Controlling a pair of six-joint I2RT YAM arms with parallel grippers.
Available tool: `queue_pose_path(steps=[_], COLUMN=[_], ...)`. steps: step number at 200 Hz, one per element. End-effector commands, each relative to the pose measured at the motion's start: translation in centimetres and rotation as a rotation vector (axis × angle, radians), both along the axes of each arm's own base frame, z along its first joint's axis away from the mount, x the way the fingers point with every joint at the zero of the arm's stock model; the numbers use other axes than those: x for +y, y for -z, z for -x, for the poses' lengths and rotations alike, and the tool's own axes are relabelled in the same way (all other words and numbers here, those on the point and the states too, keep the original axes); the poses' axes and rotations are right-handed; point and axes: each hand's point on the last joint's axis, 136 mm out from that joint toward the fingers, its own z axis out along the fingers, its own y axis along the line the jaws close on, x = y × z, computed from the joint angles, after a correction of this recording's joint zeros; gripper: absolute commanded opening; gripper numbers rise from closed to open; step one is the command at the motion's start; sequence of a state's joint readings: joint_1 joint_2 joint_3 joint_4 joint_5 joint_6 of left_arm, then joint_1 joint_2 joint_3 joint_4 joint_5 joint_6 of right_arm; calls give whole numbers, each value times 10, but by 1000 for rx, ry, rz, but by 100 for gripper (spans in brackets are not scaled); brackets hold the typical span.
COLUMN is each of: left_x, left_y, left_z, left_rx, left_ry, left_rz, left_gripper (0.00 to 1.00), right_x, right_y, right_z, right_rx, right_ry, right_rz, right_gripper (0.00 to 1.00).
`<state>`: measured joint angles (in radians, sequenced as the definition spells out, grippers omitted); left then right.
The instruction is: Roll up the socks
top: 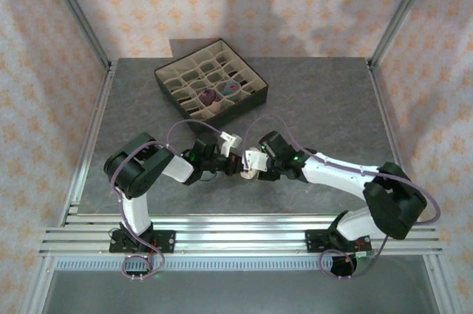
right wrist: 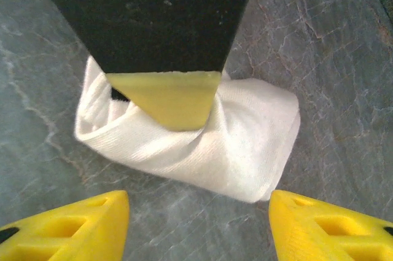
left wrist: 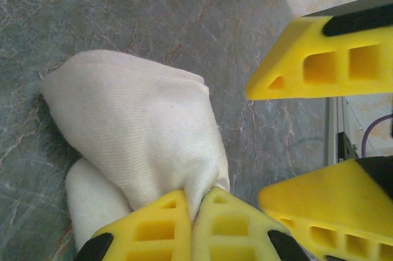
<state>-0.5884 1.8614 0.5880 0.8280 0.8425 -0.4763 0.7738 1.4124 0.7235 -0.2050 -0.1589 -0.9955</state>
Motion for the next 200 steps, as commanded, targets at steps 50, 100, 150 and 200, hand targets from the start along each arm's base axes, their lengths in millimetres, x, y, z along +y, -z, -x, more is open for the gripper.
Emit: queue_pose_path(steps=[50,100,150,200], left_x=[5,4,3,2], left_y=[29,26,26,20], left_z=[22,22,17,19], left_rx=[248,299,365,397], left_ry=[49,76,57,77], left_rz=[-52,-27,39,71], left_gripper=[0,0,0,1], right_x=[25,37,58,70], right_y=[16,36,38,43], right_z=[-16,-5,2,7], right_rx=[-135,-132,-237,-189], right_ry=[-89,-156,-159,-177], right_rz=[52,93,51,18], right_gripper=[68,69,69,57])
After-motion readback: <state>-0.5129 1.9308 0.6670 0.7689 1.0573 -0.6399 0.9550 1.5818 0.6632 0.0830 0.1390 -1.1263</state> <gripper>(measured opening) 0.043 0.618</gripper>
